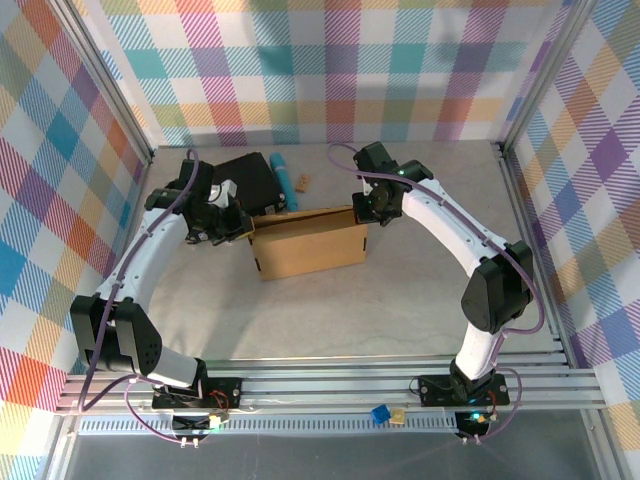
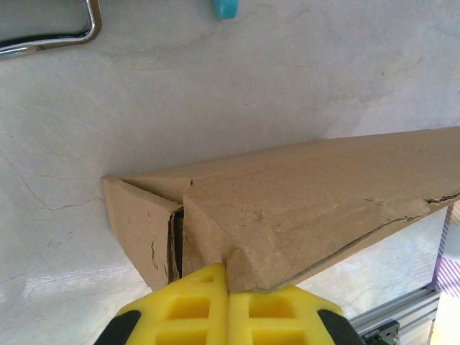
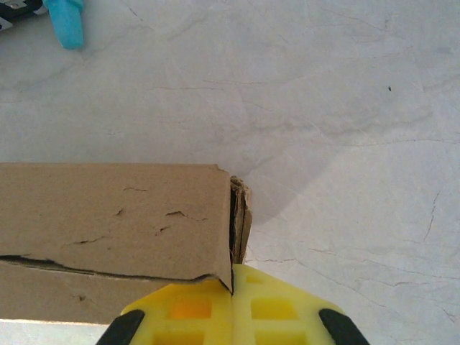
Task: Fold the paper box
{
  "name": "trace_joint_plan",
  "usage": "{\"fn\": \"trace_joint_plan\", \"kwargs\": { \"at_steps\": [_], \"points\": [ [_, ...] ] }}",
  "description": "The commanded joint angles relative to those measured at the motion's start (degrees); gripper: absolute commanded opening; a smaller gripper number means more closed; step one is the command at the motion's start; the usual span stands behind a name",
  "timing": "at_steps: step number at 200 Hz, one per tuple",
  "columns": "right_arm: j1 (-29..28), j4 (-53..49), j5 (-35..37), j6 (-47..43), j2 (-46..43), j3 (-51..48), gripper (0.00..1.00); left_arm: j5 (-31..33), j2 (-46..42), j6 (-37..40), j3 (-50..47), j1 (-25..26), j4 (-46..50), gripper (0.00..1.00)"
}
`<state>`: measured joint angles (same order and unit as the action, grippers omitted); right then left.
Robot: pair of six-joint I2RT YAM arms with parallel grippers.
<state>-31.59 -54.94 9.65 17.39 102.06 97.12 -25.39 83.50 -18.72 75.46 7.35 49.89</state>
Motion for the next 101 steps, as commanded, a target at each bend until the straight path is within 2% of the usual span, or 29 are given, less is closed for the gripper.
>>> {"fn": "trace_joint_plan", "kwargs": {
  "at_steps": [1, 101],
  "points": [
    [0.2, -1.5, 2.1, 1.1, -1.4, -0.2, 0.00, 0.5, -0.2, 0.5, -1.7, -1.7, 3.0, 0.00],
    [0.1, -1.7, 2.2, 1.5, -1.7, -0.3, 0.00, 3.5, -0.6, 5.8, -3.0, -2.9, 4.9, 0.00]
  ]
}}
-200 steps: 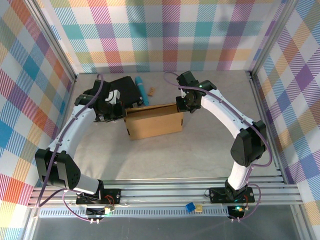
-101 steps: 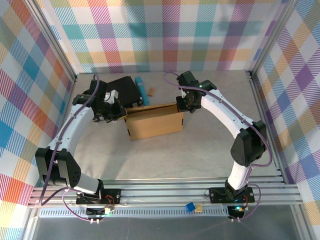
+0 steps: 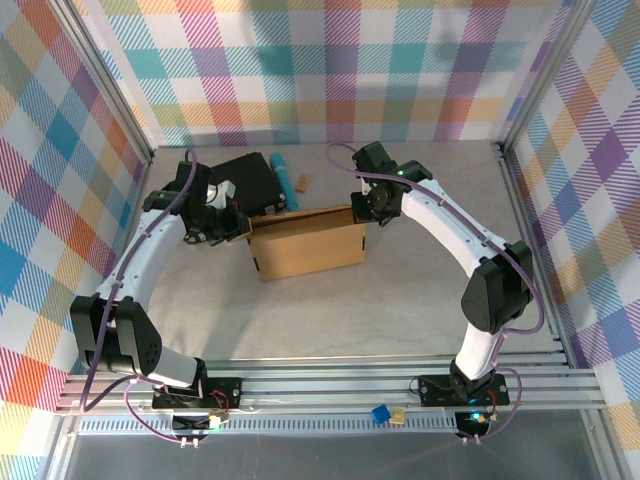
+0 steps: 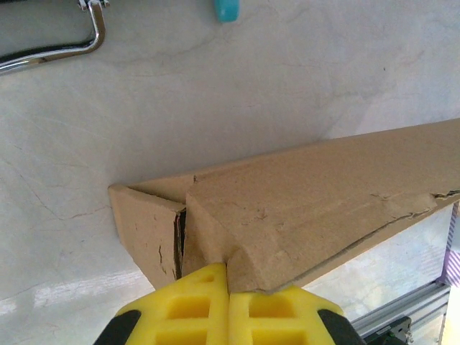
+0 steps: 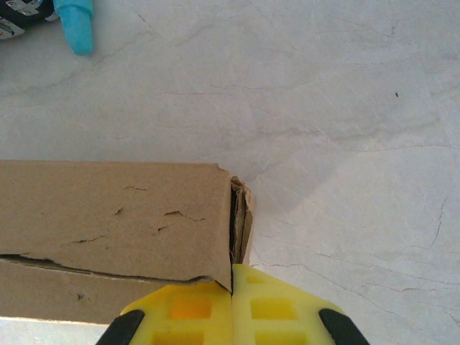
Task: Fold the paper box
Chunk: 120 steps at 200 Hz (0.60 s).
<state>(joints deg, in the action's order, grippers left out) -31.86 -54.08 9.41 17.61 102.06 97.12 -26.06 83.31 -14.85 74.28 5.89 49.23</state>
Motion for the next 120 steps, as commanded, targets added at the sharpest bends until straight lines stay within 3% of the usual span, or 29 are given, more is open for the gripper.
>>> {"fn": "trace_joint_plan", "kwargs": {
  "at_steps": [1, 120],
  "points": [
    [0.4, -2.5, 2.5, 1.3, -1.7, -0.3, 0.00, 4.2, -0.4, 2.0, -1.8, -1.4, 5.6, 0.00],
    [0.5, -2.5, 3.0, 1.5, -1.8, -0.4, 0.00, 5.7, 0.3, 6.2, -0.5, -1.6, 8.4, 0.00]
  ]
}}
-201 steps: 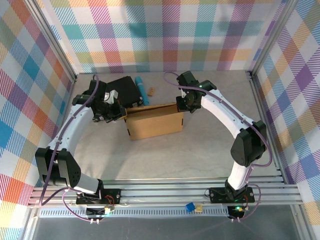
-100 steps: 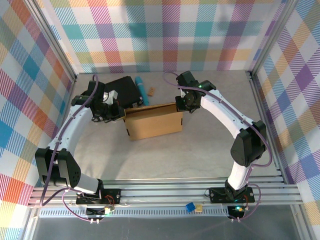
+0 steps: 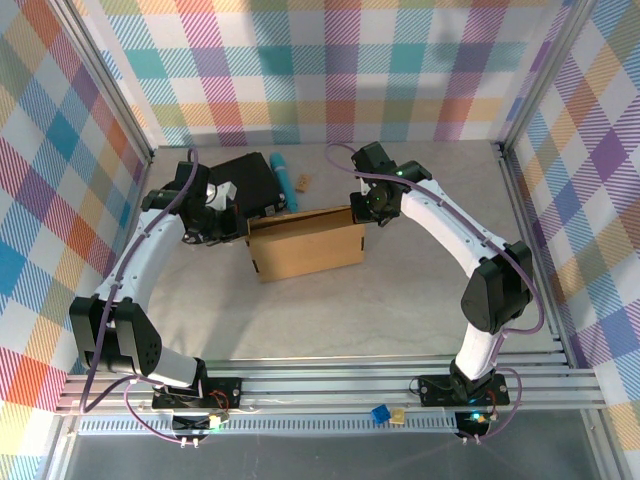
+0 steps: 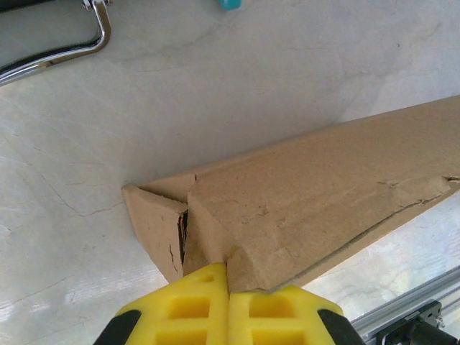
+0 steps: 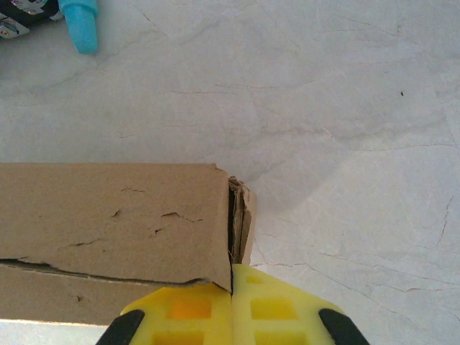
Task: Fold the paper box
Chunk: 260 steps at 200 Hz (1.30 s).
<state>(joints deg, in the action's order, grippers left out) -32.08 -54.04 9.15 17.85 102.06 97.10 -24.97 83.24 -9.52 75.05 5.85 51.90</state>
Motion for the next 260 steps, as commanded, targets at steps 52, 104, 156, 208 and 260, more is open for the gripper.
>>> {"fn": "trace_joint_plan", "kwargs": {
  "at_steps": [52, 104, 156, 208, 260],
  "points": [
    [0.6, -2.5, 3.4, 1.3, -1.9, -0.9, 0.00, 6.8, 0.6, 3.1, -1.3, -1.6, 7.0, 0.00],
    [0.6, -2.4, 3.4, 1.4, -1.9, -0.8, 0.00, 7.5, 0.2, 3.0, -2.5, -1.6, 6.8, 0.00],
    [0.7, -2.3, 3.8, 1.4, -2.4, -1.3, 0.00, 7.6, -0.8, 2.4, -4.1, -1.5, 6.5, 0.00],
    [0.5, -1.1, 3.0, 1.6, -3.2, -2.8, 0.00, 7.3, -2.2, 1.3, -6.3, -1.2, 5.2, 0.00],
    [0.1, -0.4, 2.2, 0.9, -3.7, -4.0, 0.00, 9.8, -3.4, -0.7, -8.7, 1.1, 4.0, 0.00]
  ]
}}
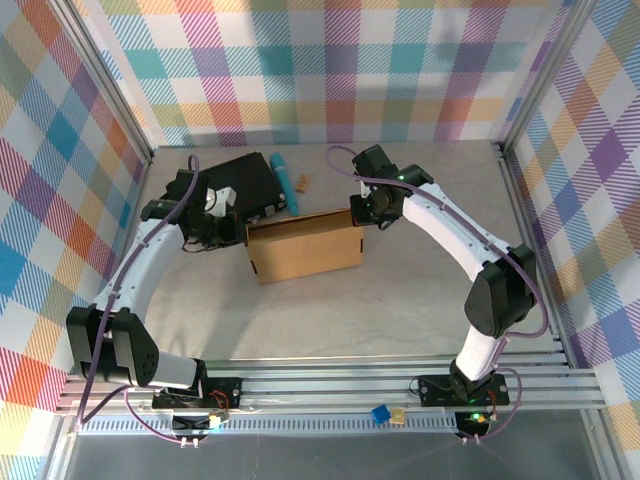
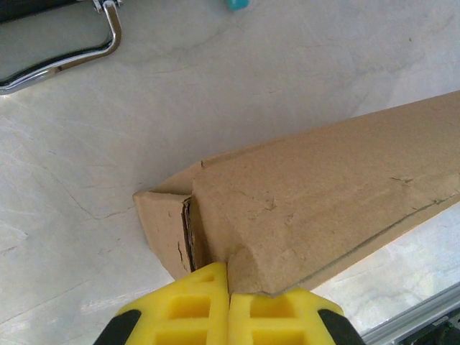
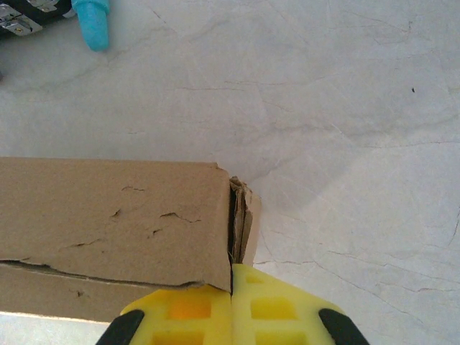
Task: Fold the paper box
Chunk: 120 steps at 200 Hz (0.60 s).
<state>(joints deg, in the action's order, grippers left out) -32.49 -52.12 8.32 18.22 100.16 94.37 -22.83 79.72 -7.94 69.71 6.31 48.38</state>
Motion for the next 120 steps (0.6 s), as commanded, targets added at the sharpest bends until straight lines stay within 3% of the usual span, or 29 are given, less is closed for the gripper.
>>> {"fn": "trace_joint_plan", "kwargs": {
  "at_steps": [1, 55, 120],
  "points": [
    [0.5, -2.3, 3.0, 0.5, -1.8, -1.2, 0.00, 7.8, 0.1, -2.3, -3.3, 0.7, 7.5, 0.00],
    [0.4, -2.2, 2.6, 0.2, -3.1, -1.5, 0.00, 15.3, -1.5, -2.8, -4.9, 4.6, 7.2, 0.00],
    [0.4, -4.3, 0.2, 0.3, -4.3, 0.8, 0.32, 19.1, -3.5, -4.6, -6.4, 6.5, 6.3, 0.00]
  ]
}}
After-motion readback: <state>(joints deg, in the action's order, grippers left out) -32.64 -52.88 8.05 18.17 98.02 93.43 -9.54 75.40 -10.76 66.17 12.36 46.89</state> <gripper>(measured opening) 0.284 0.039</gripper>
